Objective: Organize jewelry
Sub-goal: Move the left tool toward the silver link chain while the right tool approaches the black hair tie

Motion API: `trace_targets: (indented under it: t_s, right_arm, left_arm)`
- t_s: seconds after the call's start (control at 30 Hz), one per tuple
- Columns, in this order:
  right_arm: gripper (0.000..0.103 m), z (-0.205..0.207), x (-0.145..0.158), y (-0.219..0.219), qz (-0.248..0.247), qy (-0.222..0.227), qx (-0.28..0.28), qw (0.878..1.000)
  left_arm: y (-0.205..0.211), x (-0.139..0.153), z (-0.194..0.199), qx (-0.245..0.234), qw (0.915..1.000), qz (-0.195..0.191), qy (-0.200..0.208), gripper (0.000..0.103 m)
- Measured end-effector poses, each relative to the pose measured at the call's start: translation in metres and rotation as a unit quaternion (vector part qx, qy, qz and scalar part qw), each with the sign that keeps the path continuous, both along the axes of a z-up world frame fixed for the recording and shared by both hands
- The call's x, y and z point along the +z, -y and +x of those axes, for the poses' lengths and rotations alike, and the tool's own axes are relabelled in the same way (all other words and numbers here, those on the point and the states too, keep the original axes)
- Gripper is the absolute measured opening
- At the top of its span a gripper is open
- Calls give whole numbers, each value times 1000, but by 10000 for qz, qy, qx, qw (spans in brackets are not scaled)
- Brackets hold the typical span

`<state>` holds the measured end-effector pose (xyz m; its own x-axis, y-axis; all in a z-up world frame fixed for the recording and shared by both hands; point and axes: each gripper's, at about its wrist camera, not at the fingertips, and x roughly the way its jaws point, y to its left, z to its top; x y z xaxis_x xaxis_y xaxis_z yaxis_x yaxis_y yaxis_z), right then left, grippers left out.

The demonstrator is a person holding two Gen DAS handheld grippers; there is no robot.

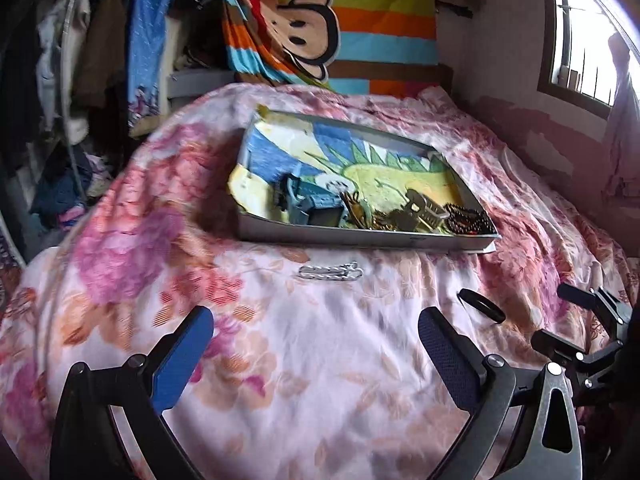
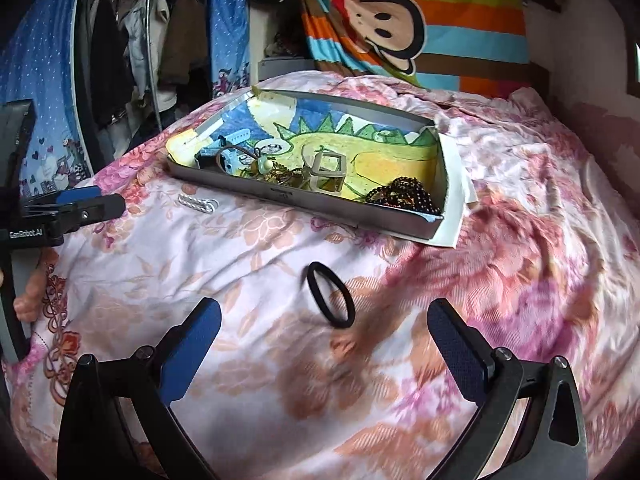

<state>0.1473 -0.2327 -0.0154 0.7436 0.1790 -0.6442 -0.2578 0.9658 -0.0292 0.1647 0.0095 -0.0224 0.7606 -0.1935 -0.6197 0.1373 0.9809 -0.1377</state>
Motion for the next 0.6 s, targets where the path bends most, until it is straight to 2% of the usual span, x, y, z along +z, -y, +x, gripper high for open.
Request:
trace_targets:
  t_s: [0.17, 0.33, 0.47, 0.6]
  right_arm:
    - [101, 22, -4, 7, 302, -196, 168, 9992]
    - [100, 44, -16, 6, 311, -451, 282, 9981]
    - [78, 62, -26, 0, 188, -618, 264, 9976]
    - [78, 74, -37, -4, 51, -708, 203, 9973]
  left_arm:
    - [4, -10, 25, -176, 9995, 62, -259, 103]
    - [17, -13, 52, -479, 9975, 475, -220, 103]
    - [28, -16, 66, -926, 9915, 889, -190, 103]
    - [32, -22, 73, -1099, 9887, 994, -207, 103]
